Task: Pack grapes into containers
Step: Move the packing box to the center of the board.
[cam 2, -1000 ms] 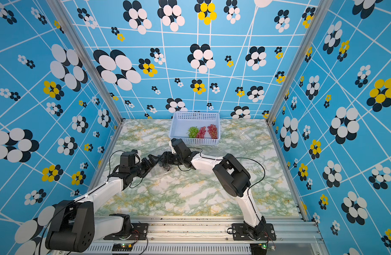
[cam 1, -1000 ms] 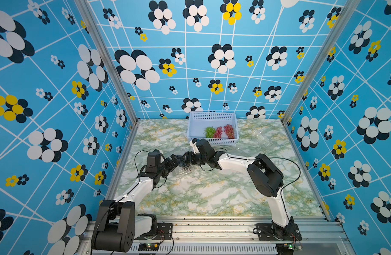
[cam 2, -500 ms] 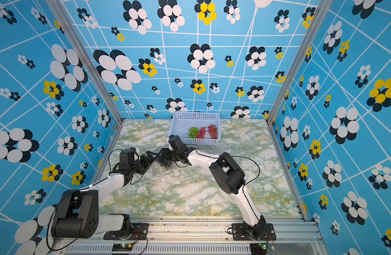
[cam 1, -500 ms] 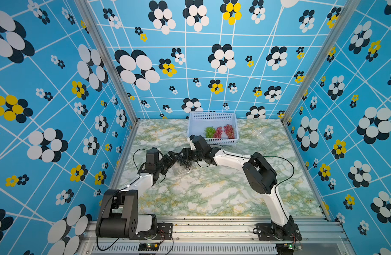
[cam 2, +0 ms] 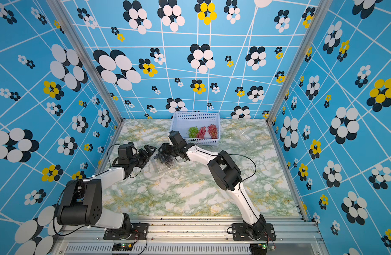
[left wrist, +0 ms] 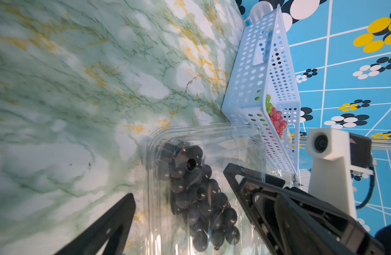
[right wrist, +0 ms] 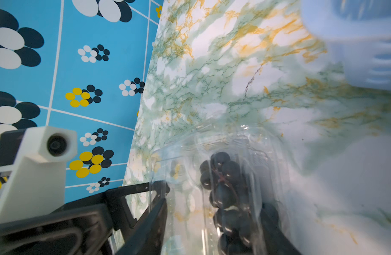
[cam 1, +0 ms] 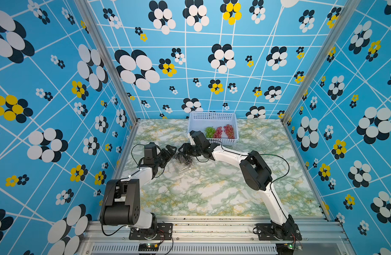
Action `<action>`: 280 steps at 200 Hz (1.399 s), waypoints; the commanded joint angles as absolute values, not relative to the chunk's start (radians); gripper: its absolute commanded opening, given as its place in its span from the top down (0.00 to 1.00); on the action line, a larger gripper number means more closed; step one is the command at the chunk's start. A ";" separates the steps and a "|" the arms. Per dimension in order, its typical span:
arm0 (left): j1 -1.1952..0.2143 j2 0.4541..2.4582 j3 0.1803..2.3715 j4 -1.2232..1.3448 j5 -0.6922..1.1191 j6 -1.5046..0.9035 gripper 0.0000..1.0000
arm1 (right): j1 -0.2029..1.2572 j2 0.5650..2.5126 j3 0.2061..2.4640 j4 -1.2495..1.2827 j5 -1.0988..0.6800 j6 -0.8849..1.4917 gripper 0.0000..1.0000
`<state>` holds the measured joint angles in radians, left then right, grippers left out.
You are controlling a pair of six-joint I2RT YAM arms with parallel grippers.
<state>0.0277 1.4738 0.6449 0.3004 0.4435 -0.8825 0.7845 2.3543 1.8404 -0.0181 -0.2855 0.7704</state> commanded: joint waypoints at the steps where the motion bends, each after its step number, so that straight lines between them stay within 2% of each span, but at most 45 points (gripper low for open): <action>1: 0.048 1.478 0.673 0.303 0.468 -0.874 0.00 | 0.781 2.413 1.916 -0.077 -0.268 0.750 0.42; 53: 0.059 1.401 0.692 0.235 0.479 -0.874 0.00 | 0.767 2.487 2.080 -0.144 -0.266 0.755 0.42; 108: 0.057 1.286 0.769 0.132 0.473 -0.882 0.01 | 0.753 2.411 2.022 -0.137 -0.264 0.749 0.42; 193: -0.043 1.444 0.832 0.254 0.490 -0.951 0.00 | 0.740 2.327 1.895 -0.076 -0.262 0.755 0.42; 280: -0.058 1.532 0.822 0.324 0.479 -0.979 0.00 | 0.726 2.264 1.827 -0.051 -0.263 0.759 0.41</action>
<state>-0.0525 1.5150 0.8001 0.2871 0.4820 -0.9730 0.7387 2.3306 1.8576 -0.0673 -0.2737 0.7704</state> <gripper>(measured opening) 0.995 0.590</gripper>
